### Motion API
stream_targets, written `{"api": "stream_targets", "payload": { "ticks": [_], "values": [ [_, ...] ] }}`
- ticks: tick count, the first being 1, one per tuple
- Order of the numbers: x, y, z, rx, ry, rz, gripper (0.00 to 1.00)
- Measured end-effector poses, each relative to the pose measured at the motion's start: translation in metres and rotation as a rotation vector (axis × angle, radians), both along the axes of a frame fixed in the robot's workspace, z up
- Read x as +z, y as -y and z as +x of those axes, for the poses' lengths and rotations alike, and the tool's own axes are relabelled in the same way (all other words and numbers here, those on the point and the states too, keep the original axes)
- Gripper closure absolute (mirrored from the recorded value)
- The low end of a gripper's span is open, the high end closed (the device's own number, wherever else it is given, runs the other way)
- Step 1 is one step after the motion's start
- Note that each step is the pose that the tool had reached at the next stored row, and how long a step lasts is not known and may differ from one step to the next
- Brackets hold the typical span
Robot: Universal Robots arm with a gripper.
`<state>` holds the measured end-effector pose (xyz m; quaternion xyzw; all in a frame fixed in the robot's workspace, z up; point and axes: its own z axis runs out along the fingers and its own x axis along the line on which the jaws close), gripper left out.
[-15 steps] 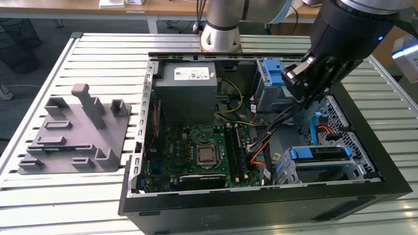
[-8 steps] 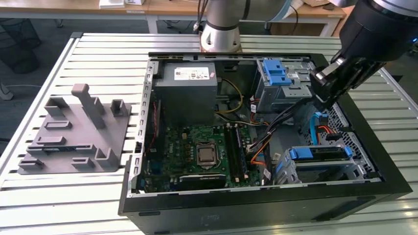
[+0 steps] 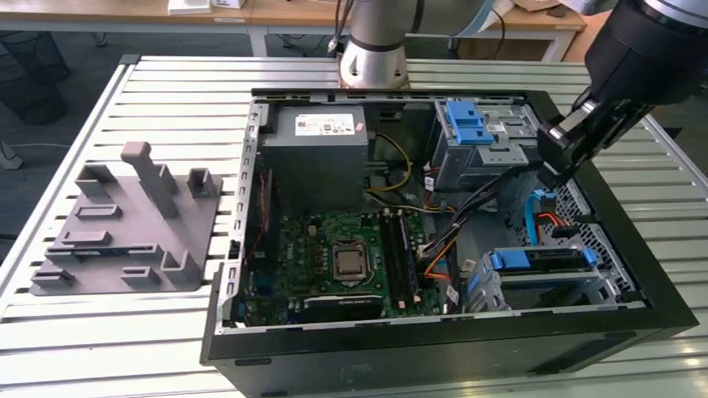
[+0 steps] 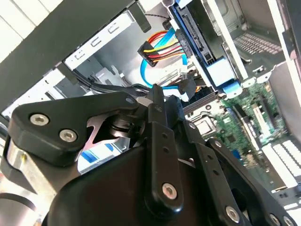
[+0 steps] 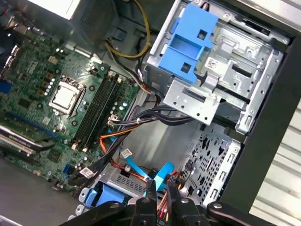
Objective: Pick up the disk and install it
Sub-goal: 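Insert the first disk wire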
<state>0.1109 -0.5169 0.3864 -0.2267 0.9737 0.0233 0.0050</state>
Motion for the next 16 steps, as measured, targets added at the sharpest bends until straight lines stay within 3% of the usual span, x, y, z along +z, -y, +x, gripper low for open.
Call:
{"api": "stream_targets", "payload": {
  "ticks": [3,7,11,16],
  "values": [
    [-0.0007,0.0001,0.0023,0.025,0.0001,0.0004,0.76],
    [-0.0021,0.0004,0.0187,0.025,0.0,0.0006,0.76],
    [-0.0038,0.0004,0.02,0.081,0.0015,0.0005,0.76],
    [-0.0058,0.0004,0.0201,0.145,0.0247,-0.0008,0.76]
  ]
}}
